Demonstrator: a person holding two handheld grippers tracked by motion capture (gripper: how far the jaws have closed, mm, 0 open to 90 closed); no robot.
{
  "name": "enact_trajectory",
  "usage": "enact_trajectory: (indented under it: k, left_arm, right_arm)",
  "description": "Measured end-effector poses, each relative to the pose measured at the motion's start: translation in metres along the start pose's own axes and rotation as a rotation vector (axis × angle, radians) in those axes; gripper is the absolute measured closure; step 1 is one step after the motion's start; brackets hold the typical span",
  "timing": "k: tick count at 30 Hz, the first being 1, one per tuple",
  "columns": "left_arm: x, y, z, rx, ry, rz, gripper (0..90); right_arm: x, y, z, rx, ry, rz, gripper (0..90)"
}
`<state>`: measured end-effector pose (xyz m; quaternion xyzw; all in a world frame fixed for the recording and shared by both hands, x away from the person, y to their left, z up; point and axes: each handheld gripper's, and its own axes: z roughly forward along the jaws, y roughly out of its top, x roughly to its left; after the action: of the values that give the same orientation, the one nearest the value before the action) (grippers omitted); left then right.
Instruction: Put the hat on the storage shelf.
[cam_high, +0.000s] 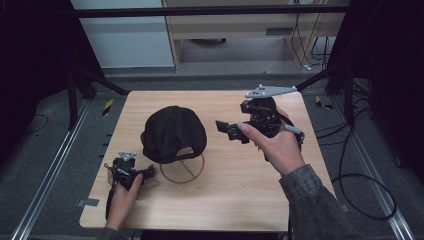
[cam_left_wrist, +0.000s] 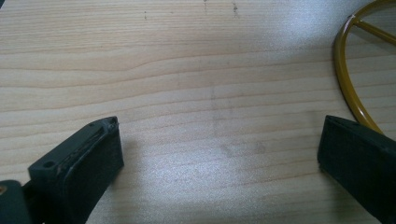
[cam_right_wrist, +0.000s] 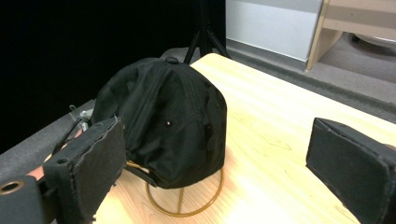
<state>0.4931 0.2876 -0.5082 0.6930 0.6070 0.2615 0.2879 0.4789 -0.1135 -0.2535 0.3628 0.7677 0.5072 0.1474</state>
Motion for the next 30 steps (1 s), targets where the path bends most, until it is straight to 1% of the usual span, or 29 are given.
enact_trajectory:
  k: [5, 10, 13, 14, 22, 28, 30]
  left_arm:
    - [0.000, 0.000, 0.000, 0.000, 0.000, 0.000, 0.0]
    - [0.000, 0.000, 0.000, 0.000, 0.000, 0.000, 0.0]
    - [0.000, 0.000, 0.000, 0.000, 0.000, 0.000, 0.0]
    - [0.000, 0.000, 0.000, 0.000, 0.000, 0.000, 0.0]
    - [0.000, 0.000, 0.000, 0.002, 0.000, 0.003, 0.0]
    - [0.000, 0.000, 0.000, 0.004, 0.000, 0.005, 0.0]
    - [0.000, 0.000, 0.000, 0.004, 0.000, 0.004, 0.0]
  right_arm:
    - [-0.005, -0.006, -0.006, 0.005, -0.015, -0.009, 4.9]
    - [-0.007, -0.011, -0.011, 0.003, -0.020, -0.011, 4.9]
    - [-0.007, -0.015, -0.013, 0.007, -0.026, -0.024, 4.9]
    - [-0.008, -0.016, -0.014, 0.013, -0.029, -0.035, 4.7]
    - [-0.013, -0.025, -0.017, 0.028, -0.060, -0.060, 4.6]
    - [-0.020, -0.036, -0.017, 0.044, -0.079, -0.036, 5.4]
    - [-0.025, -0.042, -0.017, 0.057, -0.096, -0.028, 5.9]
